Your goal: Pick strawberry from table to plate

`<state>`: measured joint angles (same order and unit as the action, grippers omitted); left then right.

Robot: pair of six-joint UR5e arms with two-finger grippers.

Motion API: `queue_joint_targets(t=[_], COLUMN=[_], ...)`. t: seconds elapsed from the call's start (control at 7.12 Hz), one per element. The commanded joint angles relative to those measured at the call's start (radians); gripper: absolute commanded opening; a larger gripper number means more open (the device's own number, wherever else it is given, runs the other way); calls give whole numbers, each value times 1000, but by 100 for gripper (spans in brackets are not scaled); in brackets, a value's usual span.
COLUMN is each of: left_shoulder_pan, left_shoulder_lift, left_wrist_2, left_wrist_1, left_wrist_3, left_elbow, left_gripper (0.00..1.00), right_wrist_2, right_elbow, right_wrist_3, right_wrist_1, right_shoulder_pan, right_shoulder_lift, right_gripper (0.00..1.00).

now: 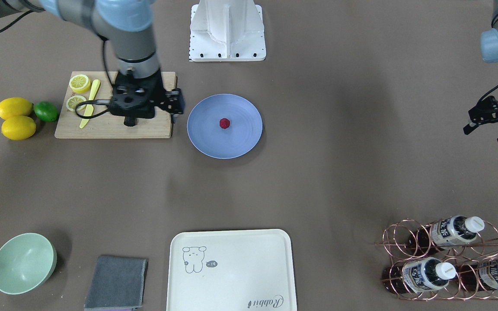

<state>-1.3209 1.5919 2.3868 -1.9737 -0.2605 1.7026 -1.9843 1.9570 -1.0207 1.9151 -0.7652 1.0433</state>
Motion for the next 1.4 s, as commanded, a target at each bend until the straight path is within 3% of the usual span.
queue_joint_targets(t=[0.0,0.28,0.56,0.84,1.26], left_shoulder_pan=[-143,-233,-244,-244,-244], left_shoulder_lift=[-15,-10,-24,-67,-66], left_wrist_2=[-29,-82,-148,-140,-140], left_wrist_1=[193,318,366,360,357], left_wrist_3=[296,447,486,491,488], left_elbow=[2,3,-17,-18,-21], left_gripper=[98,98,98,98,98], right_wrist_2=[-204,-243,-275,-280,-310], right_elbow=[56,-41,-128,-277,-294], right_wrist_3=[544,935,1120,1136,1127], right_wrist_1=[25,27,-13,-214,-238], right_shoulder_pan=[-365,-596,-733,-821,-830], right_shoulder_lift=[284,407,505,537,535], right_gripper=[100,100,100,100,100])
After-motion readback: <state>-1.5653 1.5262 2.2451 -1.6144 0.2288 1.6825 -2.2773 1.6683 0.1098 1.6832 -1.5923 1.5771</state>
